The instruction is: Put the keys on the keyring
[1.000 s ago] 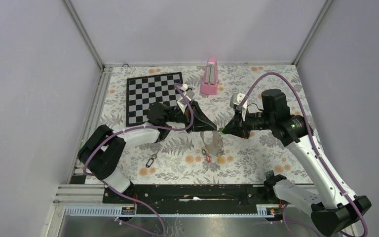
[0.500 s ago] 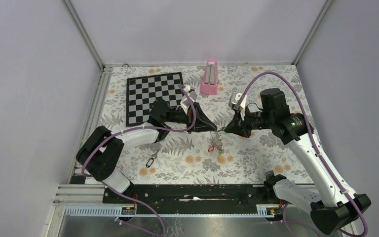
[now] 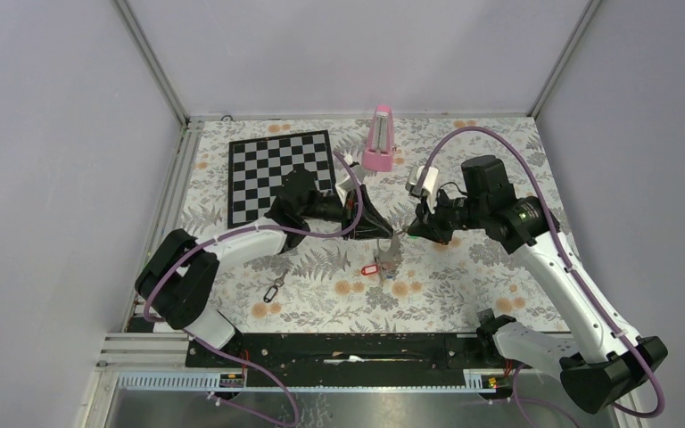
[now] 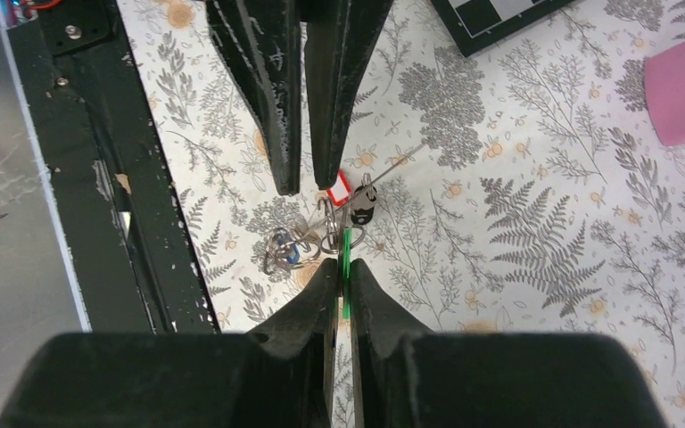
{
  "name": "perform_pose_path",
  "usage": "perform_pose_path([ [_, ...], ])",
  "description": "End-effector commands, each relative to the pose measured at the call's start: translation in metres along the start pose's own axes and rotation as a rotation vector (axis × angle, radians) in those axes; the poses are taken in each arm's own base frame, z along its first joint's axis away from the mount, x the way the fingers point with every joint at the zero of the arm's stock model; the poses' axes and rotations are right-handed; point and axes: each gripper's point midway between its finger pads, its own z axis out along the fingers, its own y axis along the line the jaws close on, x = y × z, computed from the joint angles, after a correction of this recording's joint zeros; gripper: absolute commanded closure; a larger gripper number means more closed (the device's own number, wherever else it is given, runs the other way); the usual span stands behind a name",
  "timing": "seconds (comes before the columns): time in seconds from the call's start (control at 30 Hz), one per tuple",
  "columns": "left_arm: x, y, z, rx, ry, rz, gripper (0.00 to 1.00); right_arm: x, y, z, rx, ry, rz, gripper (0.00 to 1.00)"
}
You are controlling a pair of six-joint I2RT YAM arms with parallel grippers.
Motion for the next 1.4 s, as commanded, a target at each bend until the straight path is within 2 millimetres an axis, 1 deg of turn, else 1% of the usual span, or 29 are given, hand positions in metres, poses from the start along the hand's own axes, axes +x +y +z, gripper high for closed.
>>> perform_pose_path([
  [0.0,-0.026,-0.004,0.002,0.002,-0.020,0.090,0.75,-0.014,-0.012,-0.010,0.082,-0.011,-0.050,1.00],
  [0.1,-0.028,-0.004,0.000,-0.004,-0.013,0.104,0.62,-0.003,-0.021,-0.010,0.131,0.027,-0.054,1.00],
  [0.27,-0.030,0.002,-0.009,-0.047,-0.008,0.129,0.42,0.035,-0.039,-0.009,0.229,0.158,-0.065,1.00],
  [0.33,-0.031,0.004,-0.013,-0.068,-0.003,0.140,0.36,0.049,-0.046,-0.011,0.265,0.211,-0.067,1.00],
  [0.4,-0.031,0.007,-0.017,-0.088,0.006,0.146,0.33,0.062,-0.052,-0.013,0.300,0.262,-0.075,1.00],
  [0.53,-0.026,0.014,-0.027,-0.134,0.033,0.138,0.30,0.086,-0.065,-0.018,0.360,0.373,-0.086,1.00],
  [0.73,-0.020,0.024,-0.042,-0.204,0.077,0.159,0.27,0.129,-0.084,-0.027,0.445,0.570,-0.113,1.00],
  [1.0,-0.012,0.028,-0.055,-0.244,0.130,0.189,0.27,0.169,-0.104,-0.042,0.508,0.712,-0.105,1.00],
  [1.23,-0.001,0.029,-0.062,-0.268,0.179,0.206,0.25,0.206,-0.112,-0.042,0.520,0.827,-0.067,1.00],
  [1.37,0.004,0.032,-0.070,-0.307,0.211,0.219,0.24,0.225,-0.113,-0.041,0.521,0.887,-0.056,1.00],
])
